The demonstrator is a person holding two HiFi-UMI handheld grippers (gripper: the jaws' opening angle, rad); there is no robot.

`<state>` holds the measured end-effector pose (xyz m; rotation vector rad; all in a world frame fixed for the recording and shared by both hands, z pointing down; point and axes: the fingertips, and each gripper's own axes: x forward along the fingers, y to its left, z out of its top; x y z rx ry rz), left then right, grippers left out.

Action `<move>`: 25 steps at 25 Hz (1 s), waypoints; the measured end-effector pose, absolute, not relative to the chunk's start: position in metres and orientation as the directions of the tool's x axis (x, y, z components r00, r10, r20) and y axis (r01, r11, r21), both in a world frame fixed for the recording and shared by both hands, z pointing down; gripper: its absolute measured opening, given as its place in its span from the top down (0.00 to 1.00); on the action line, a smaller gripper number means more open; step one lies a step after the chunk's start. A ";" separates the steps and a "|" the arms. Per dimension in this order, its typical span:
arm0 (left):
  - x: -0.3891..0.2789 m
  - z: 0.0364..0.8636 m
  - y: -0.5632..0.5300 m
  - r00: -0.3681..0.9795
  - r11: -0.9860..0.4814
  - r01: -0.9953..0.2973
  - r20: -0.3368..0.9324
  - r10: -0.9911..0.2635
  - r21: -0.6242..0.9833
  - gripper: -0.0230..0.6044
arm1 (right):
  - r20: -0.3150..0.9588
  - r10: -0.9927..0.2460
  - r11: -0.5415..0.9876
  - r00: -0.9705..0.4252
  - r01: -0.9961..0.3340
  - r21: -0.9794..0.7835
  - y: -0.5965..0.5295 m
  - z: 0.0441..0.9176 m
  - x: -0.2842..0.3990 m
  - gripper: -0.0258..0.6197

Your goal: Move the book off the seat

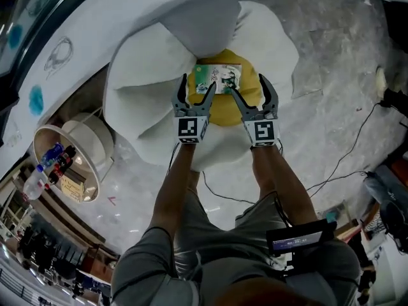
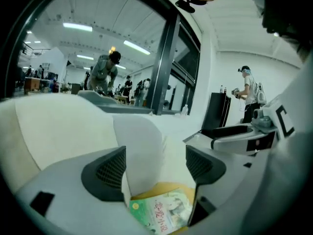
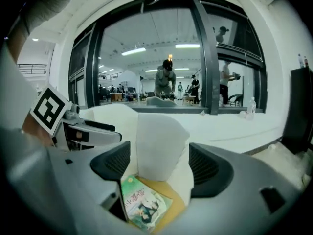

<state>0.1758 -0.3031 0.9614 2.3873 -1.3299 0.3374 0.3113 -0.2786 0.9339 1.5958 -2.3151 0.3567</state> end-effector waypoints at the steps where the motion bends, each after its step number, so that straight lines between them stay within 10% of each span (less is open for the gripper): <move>1: 0.178 0.982 -0.299 0.526 -0.480 -0.850 0.410 -0.745 0.219 0.37 | 0.401 -0.850 0.358 -0.340 -0.933 -0.034 -0.275 0.952 0.312 0.37; 25: 0.181 1.240 -0.259 0.542 -0.380 -0.836 0.710 -0.450 0.397 0.31 | 0.758 -0.532 0.260 -0.378 -0.925 -0.279 -0.227 1.235 0.306 0.37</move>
